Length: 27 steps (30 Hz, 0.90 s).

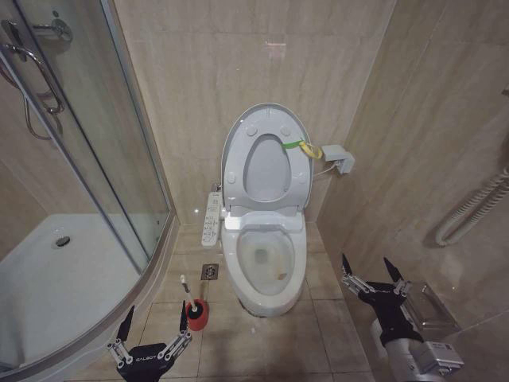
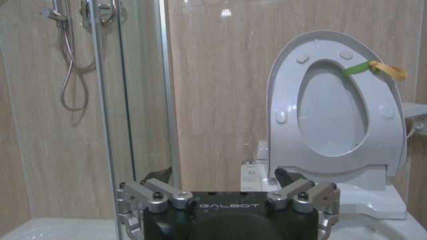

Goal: Open the toilet lid, clean the toilet bowl with a toilet brush, close the toilet lid, and flush.

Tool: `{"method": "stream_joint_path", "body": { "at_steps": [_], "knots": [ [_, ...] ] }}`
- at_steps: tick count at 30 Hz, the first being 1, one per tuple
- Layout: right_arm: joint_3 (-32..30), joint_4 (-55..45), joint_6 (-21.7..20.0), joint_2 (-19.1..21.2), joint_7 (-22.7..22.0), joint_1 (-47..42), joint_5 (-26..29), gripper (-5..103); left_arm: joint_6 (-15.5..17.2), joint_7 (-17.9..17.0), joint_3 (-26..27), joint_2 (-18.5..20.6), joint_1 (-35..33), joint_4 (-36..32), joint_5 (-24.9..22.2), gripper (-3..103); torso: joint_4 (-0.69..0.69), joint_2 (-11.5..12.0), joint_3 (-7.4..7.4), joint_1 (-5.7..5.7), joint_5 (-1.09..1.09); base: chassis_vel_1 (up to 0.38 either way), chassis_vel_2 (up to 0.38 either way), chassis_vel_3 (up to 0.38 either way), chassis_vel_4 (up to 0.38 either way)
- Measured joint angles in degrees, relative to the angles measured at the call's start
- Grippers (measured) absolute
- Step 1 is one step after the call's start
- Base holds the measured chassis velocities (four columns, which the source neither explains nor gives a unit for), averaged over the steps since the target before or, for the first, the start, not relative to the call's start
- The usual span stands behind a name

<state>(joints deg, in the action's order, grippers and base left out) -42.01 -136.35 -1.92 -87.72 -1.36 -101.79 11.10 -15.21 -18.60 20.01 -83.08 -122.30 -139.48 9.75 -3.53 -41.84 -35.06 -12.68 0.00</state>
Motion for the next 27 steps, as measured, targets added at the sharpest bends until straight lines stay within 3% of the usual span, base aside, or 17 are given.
{"method": "stream_joint_path", "body": {
  "at_steps": [27],
  "knots": [
    [0.00, 0.00, 0.00, 0.00, 0.00, 0.00, 0.00, 100, 0.00, 0.00, 0.00, 0.00, 0.00, 0.00, 0.00, 100, 0.00, 0.00, 0.00, 0.00, 0.00, 0.000, 0.000, 0.000, 0.000]
  ]
}}
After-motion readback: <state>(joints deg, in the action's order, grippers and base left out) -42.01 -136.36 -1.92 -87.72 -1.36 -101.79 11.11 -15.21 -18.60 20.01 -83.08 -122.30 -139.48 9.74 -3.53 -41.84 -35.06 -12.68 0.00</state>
